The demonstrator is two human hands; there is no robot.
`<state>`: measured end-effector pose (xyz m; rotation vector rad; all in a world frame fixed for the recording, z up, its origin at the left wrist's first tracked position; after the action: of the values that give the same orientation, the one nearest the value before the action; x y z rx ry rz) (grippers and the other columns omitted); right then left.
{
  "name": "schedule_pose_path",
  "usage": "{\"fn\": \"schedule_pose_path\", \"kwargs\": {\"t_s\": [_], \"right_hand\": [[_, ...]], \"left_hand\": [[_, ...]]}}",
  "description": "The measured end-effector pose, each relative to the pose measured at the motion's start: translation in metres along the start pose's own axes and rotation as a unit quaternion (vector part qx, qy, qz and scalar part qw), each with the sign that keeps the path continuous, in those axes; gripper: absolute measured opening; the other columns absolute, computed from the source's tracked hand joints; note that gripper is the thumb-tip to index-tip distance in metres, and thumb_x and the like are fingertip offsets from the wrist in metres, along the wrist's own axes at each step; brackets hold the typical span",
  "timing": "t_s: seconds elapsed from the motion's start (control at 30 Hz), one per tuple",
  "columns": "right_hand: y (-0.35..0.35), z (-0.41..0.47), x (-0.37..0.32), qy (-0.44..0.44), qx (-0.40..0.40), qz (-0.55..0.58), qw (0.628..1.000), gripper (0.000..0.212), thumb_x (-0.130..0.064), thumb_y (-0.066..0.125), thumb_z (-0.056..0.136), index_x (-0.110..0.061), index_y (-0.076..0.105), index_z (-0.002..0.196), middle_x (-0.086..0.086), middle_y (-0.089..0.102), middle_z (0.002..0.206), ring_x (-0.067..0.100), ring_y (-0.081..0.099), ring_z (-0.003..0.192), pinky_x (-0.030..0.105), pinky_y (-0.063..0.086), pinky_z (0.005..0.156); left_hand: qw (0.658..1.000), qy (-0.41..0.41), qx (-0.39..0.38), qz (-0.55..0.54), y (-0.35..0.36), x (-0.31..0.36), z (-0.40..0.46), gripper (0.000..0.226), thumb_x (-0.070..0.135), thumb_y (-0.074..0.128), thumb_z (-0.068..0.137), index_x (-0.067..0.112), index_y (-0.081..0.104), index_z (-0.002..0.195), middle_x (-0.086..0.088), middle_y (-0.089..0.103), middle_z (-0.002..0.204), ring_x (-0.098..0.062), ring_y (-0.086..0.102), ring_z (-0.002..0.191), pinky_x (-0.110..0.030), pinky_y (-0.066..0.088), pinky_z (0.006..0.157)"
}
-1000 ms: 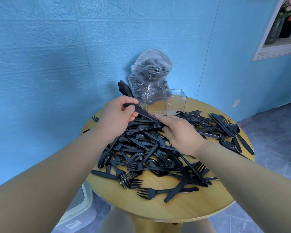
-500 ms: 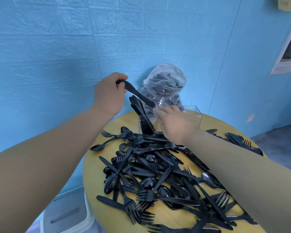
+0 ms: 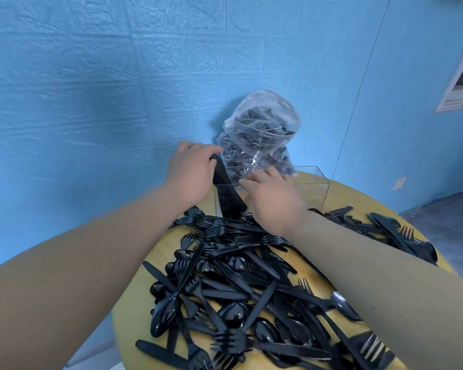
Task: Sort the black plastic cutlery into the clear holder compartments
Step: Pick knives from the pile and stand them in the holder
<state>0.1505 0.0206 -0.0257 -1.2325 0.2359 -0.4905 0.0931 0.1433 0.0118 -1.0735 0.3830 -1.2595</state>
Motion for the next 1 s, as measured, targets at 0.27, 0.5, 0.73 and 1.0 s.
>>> {"fn": "schedule_pose_path", "kwargs": {"t_s": [0.27, 0.5, 0.73, 1.0], "right_hand": [[0.003, -0.001, 0.005, 0.004, 0.026, 0.060, 0.998, 0.039, -0.014, 0.046, 0.092, -0.020, 0.054, 0.130, 0.004, 0.048, 0.132, 0.028, 0.040, 0.119, 0.042, 0.031, 0.100], [0.007, -0.001, 0.008, 0.027, 0.014, 0.071, 0.997, 0.044, -0.015, 0.044, 0.093, -0.025, 0.049, 0.135, 0.004, 0.050, 0.135, 0.029, 0.042, 0.120, 0.041, 0.030, 0.105], [0.009, -0.001, 0.009, 0.012, 0.014, 0.069, 0.997, 0.045, -0.016, 0.044, 0.093, -0.023, 0.047, 0.137, 0.003, 0.050, 0.136, 0.026, 0.043, 0.121, 0.041, 0.031, 0.106], [0.008, -0.005, 0.010, -0.005, 0.018, 0.075, 0.997, 0.048, -0.014, 0.046, 0.092, -0.020, 0.044, 0.139, 0.006, 0.048, 0.139, 0.028, 0.039, 0.128, 0.045, 0.029, 0.110]], "left_hand": [[0.993, -0.013, -0.014, -0.114, 0.024, -0.005, -0.017, 0.060, 0.013, 0.047, 0.096, 0.027, 0.022, 0.149, -0.003, 0.000, 0.159, -0.025, 0.021, 0.141, -0.037, 0.022, 0.112], [0.974, -0.120, -0.027, -0.191, 0.036, -0.026, -0.024, 0.083, 0.024, 0.057, 0.094, 0.020, -0.003, 0.152, -0.009, 0.044, 0.144, -0.025, 0.053, 0.121, -0.038, 0.040, 0.102], [0.965, -0.099, -0.060, -0.234, 0.056, -0.026, -0.022, 0.063, 0.014, 0.058, 0.092, 0.022, 0.024, 0.144, -0.002, 0.060, 0.127, -0.018, 0.059, 0.113, -0.039, 0.044, 0.101], [0.968, -0.078, -0.100, -0.216, 0.060, -0.023, -0.033, 0.050, 0.020, 0.053, 0.095, 0.026, 0.033, 0.140, 0.000, 0.057, 0.131, -0.013, 0.057, 0.113, -0.030, 0.043, 0.097]]}}
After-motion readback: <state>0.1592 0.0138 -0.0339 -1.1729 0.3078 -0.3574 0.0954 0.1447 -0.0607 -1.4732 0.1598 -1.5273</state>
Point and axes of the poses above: each hand's wrist, its own z-axis towards the middle knuckle, its own y-axis out of the palm, x = y × z, the point moved 8 cm from there along z, towards the middle knuckle
